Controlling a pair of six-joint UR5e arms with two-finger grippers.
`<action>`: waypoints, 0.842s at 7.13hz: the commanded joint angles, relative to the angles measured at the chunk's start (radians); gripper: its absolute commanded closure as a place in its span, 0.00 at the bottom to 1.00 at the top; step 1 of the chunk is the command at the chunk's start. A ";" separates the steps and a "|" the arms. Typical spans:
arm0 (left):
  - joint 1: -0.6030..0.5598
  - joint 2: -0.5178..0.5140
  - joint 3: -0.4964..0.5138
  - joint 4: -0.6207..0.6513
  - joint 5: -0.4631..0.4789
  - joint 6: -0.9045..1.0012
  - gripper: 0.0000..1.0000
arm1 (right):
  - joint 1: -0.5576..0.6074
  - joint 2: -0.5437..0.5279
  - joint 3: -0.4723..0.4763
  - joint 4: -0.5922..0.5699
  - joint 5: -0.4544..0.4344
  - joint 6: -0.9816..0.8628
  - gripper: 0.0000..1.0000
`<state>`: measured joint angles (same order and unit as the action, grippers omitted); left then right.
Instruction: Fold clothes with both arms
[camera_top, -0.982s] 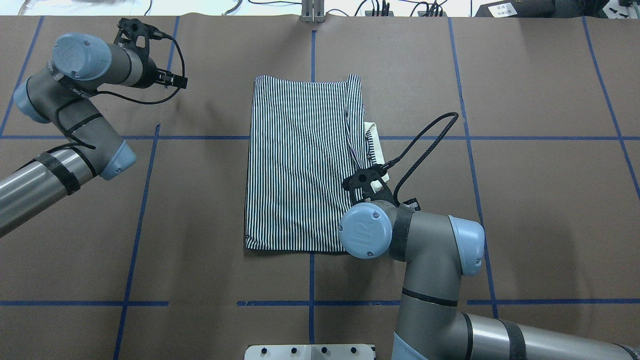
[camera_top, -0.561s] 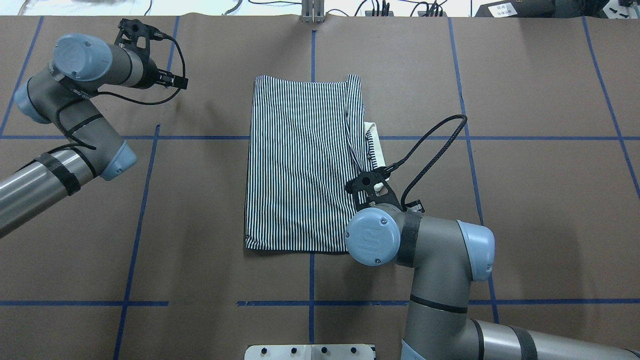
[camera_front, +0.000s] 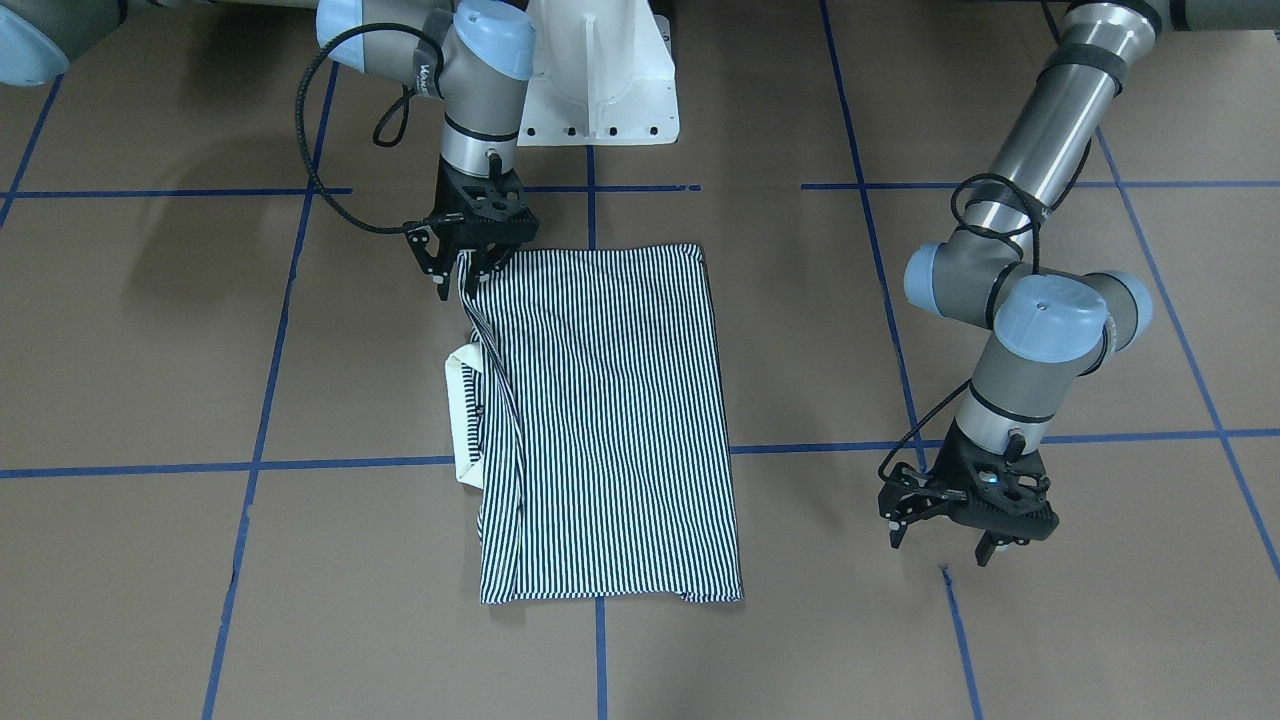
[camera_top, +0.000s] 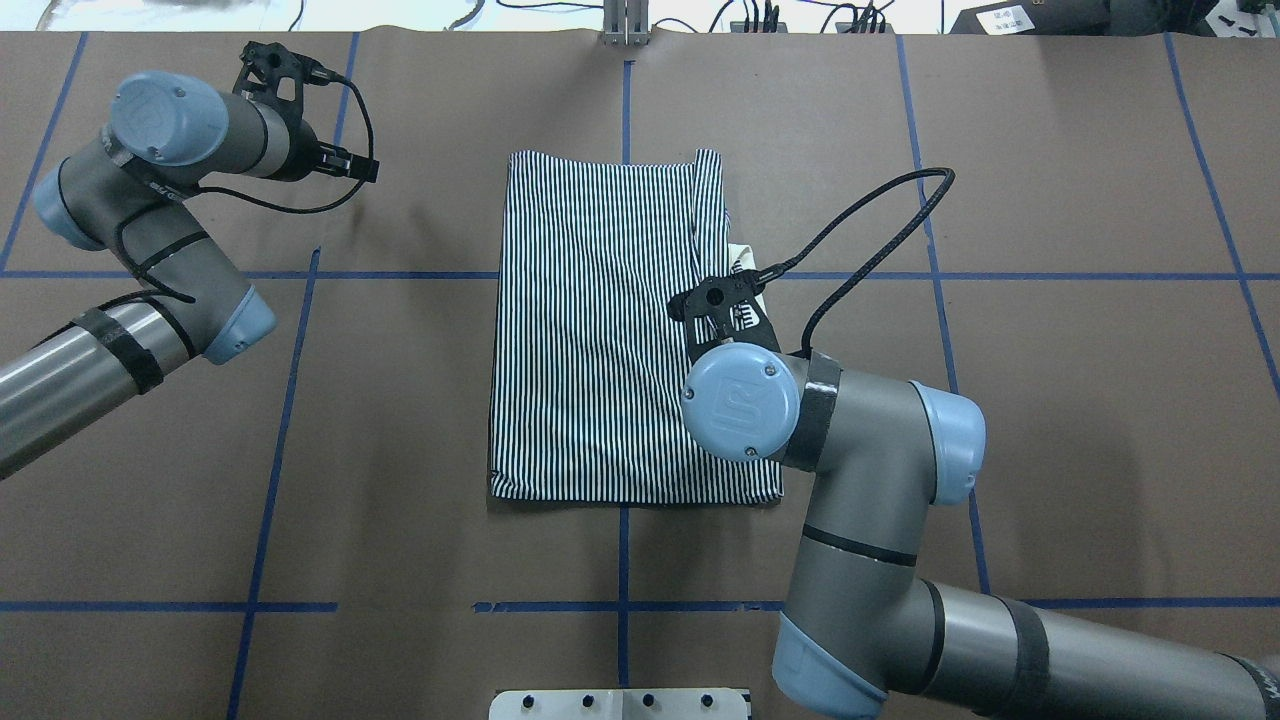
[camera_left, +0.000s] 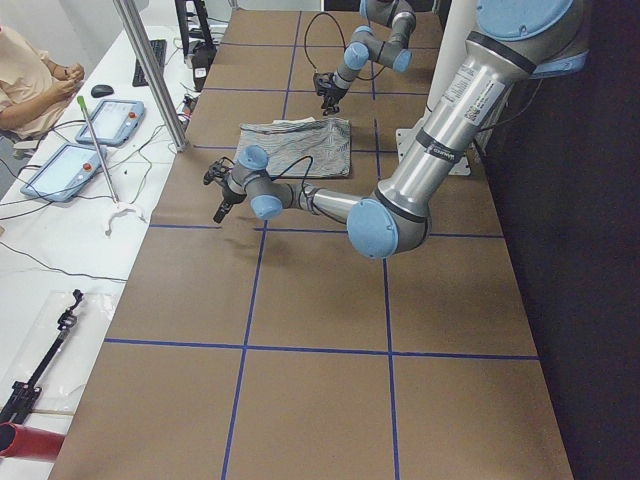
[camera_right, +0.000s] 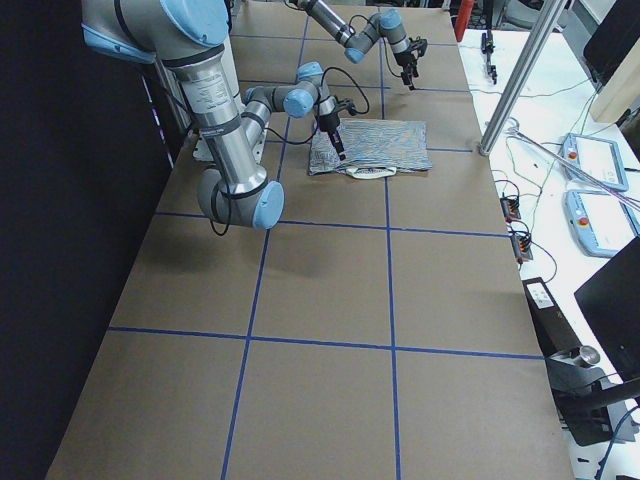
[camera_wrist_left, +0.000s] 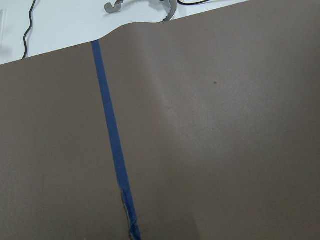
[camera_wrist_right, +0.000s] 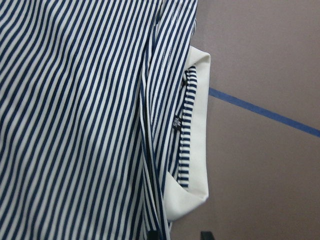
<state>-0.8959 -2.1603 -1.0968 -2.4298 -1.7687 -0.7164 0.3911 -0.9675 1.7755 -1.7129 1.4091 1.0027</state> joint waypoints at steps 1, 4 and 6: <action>0.000 0.002 0.000 0.000 0.000 0.000 0.00 | 0.044 0.064 -0.170 0.191 0.034 -0.001 0.64; 0.000 0.002 0.000 0.000 0.000 0.000 0.00 | 0.074 0.075 -0.188 0.194 0.080 -0.073 0.64; 0.000 0.002 0.000 0.000 0.000 0.000 0.00 | 0.077 0.067 -0.188 0.196 0.116 -0.076 0.63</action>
<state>-0.8958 -2.1583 -1.0968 -2.4298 -1.7687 -0.7164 0.4651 -0.8970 1.5884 -1.5182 1.5061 0.9326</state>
